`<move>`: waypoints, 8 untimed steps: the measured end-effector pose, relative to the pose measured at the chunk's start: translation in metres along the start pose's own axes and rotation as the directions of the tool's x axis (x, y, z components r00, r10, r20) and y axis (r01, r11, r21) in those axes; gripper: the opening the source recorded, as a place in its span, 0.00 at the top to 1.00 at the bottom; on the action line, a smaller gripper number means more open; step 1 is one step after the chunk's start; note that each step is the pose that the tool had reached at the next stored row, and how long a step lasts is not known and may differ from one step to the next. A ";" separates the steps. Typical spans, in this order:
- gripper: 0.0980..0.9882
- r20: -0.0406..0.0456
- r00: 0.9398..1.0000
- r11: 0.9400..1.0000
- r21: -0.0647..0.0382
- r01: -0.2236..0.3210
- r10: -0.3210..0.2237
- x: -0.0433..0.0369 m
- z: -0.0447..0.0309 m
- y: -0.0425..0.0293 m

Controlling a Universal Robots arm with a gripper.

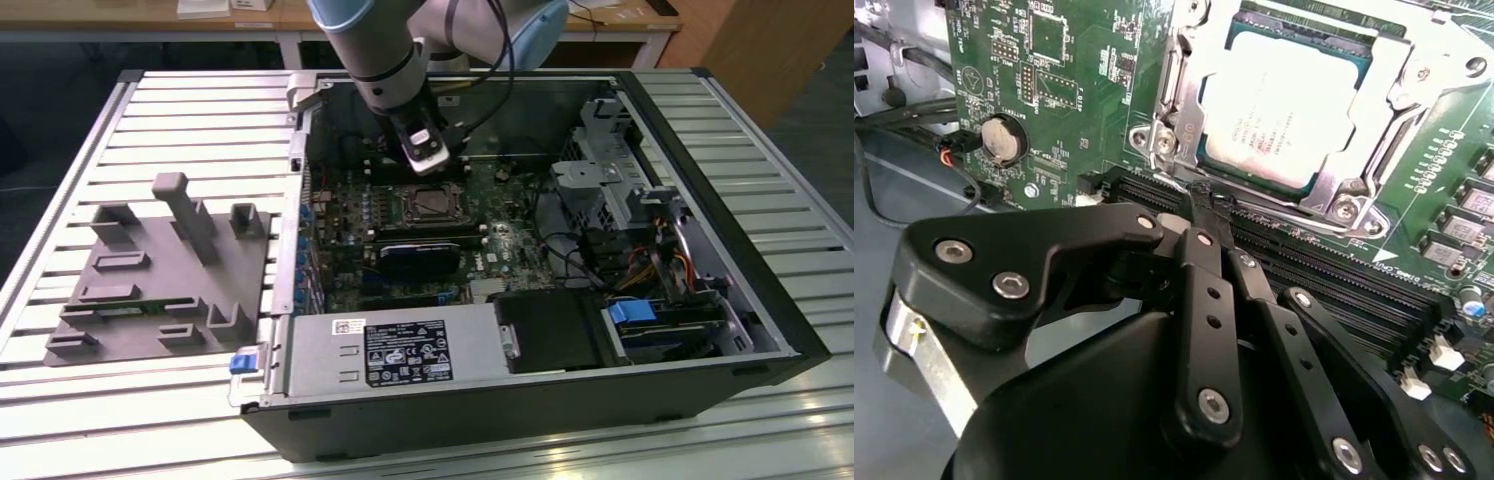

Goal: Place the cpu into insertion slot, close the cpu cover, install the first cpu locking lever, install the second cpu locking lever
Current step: 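Install the first cpu locking lever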

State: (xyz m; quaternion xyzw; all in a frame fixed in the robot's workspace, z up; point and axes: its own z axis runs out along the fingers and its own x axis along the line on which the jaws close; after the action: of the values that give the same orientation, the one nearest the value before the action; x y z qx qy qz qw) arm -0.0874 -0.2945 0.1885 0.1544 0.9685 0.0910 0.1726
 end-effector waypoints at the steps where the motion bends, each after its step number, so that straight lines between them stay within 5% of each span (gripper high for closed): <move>1: 1.00 0.000 1.000 1.000 0.000 -0.001 0.001 0.0001 0.0002 0.0000; 8: 1.00 0.002 1.000 1.000 0.002 -0.007 0.007 0.0004 0.0012 -0.0004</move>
State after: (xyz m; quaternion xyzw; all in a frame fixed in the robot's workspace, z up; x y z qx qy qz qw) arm -0.0875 -0.2946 0.1872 0.1581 0.9679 0.0903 0.1732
